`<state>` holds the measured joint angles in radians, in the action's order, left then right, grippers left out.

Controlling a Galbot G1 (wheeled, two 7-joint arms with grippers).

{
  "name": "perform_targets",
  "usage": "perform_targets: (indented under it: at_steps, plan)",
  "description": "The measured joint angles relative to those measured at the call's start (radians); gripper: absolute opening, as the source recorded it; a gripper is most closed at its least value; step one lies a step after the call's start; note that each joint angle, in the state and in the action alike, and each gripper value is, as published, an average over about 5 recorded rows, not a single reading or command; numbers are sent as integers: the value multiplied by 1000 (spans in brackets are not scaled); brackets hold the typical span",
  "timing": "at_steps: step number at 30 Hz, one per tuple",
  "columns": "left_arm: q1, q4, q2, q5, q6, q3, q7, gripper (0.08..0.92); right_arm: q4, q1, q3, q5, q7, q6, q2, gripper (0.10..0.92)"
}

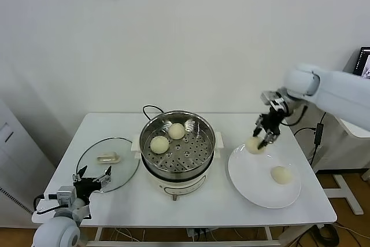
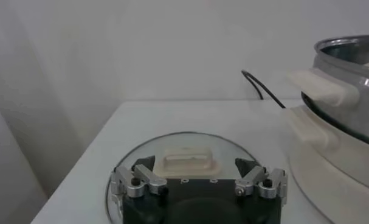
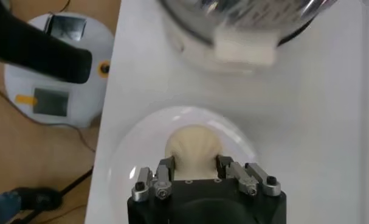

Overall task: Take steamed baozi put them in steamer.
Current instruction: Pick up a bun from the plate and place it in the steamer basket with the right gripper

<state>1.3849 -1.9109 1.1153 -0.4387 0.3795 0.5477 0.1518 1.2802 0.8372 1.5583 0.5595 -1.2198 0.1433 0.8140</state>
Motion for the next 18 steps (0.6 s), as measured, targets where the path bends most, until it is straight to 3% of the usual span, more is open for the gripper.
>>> perform_targets:
  at_steps: [9, 18]
  plan:
    - [-6, 7, -3, -2, -3, -6, 1, 823, -67, 24, -53, 26, -14, -137, 181, 450]
    - [-3, 17, -12, -5, -11, -4, 1, 823, -85, -33, -137, -69, -20, -380, 342, 450]
